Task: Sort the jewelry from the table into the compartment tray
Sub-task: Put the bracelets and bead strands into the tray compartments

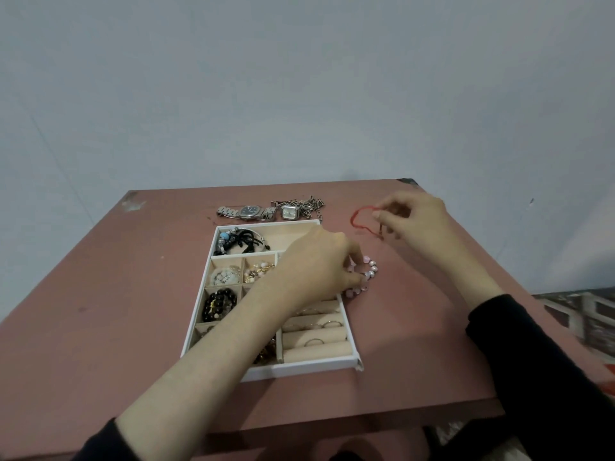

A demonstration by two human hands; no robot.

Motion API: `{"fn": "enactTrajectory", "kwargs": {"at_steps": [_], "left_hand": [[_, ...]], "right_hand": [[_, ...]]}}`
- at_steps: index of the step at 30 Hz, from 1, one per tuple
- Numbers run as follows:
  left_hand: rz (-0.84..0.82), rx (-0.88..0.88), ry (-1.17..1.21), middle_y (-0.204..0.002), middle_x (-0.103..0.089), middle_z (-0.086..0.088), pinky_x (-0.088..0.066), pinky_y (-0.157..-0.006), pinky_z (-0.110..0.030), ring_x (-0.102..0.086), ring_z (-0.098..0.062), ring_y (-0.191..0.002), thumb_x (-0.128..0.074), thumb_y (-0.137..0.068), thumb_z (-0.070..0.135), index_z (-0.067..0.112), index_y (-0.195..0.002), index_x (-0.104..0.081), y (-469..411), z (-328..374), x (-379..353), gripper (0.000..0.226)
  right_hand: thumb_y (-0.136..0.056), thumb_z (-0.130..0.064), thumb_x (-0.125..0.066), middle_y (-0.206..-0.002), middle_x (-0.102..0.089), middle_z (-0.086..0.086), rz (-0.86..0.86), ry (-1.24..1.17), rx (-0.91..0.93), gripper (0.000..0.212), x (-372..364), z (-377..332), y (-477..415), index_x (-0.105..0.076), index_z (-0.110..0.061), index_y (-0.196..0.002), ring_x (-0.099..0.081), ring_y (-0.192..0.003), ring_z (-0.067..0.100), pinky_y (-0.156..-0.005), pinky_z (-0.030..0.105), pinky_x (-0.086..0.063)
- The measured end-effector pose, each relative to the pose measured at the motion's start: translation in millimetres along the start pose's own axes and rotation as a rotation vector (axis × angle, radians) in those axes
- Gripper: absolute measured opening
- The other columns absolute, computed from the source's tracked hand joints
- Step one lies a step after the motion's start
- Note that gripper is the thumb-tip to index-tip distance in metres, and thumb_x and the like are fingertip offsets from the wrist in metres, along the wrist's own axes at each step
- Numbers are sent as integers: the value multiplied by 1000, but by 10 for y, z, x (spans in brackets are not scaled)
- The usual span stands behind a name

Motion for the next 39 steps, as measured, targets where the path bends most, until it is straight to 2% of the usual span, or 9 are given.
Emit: {"fn": "enactTrajectory", "kwargs": {"at_steps": [5, 12, 19, 23, 26, 29, 32, 37, 39], "left_hand": [[-2, 11, -80, -99, -69, -5, -44, -74, -30, -57, -25, -101, -63, -83, 38, 23, -102, -68, -55, 3, -66, 25], [69, 71, 99, -100, -68, -8, -42, -77, -32, -57, -26, -99, -52, -91, 22, 11, -101, -59, -46, -9, 58, 16], [275, 100, 516, -77, -62, 3, -53, -60, -24, -62, -7, -60, -46, -96, 17, 13, -93, -48, 16, -202, 655, 5], [349, 124, 566, -76, -64, -4, -58, -67, -41, -67, -20, -65, -50, -94, 17, 15, -90, -51, 78, -414, 970, 5], [373, 179, 537, -78, -66, -8, -59, -64, -38, -68, -20, -61, -53, -94, 17, 10, -94, -53, 132, -623, 1115, 7], [362, 235, 550, -79, -65, -10, -59, -58, -27, -68, -17, -60, -54, -93, 18, 7, -97, -53, 174, -847, 1129, 11], [329, 314, 664, -78, -63, -10, -58, -58, -26, -67, -18, -60, -53, -93, 16, 7, -95, -52, 220, -1096, 1001, 9], [243, 452, 888, -91, -60, -14, -59, -58, -23, -63, -19, -63, -54, -91, 12, 4, -94, -52, 337, -1440, 644, 9], [256, 499, 862, -91, -62, -13, -59, -59, -23, -63, -17, -61, -56, -90, 12, 4, -91, -55, 411, -1602, 559, 8]], "right_hand": [[-87, -8, -62, -58, -59, 4, 161, -377, -163, 5, 138, 55, 56, -64, -12, -84, -53, -41, 3, -45, 20, -47], [-87, -11, -62, -61, -62, 6, 203, -410, -182, 7, 110, 62, 124, -65, -14, -82, -57, -49, 10, -57, 31, -52], [-87, -10, -63, -64, -64, 5, 210, -446, -162, 9, 82, -50, 93, -65, -18, -83, -61, -56, 14, -72, 40, -56], [-87, -8, -63, -65, -65, 5, 178, -479, -141, 12, -28, -174, 66, -64, -18, -79, -61, -56, 15, -74, 41, -56], [-87, -8, -62, -68, -65, 8, 138, -494, -133, 11, -160, -290, 32, -64, -17, -81, -62, -58, 18, -75, 44, -56], [-87, -7, -62, -68, -64, 10, 110, -504, -113, 12, -288, -414, -4, -63, -17, -81, -61, -56, 19, -71, 40, -56], [-87, -6, -62, -69, -63, 12, 90, -523, -90, 9, -402, -516, -27, -63, -14, -83, -60, -55, 17, -61, 28, -56], [-86, -4, -62, -69, -63, 11, 44, -527, -60, 8, -580, -645, -62, -64, -12, -84, -60, -56, 17, -58, 25, -56], [-86, -4, -63, -69, -63, 12, 35, -539, -50, 7, -635, -694, -68, -65, -11, -84, -60, -55, 17, -56, 24, -54]]}}
Point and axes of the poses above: each hand's wrist, its own y-axis away from the middle knuckle, its own x-axis out of the back of the hand, z = x × y, the point moved 9 cm from there along -y, towards the middle knuckle
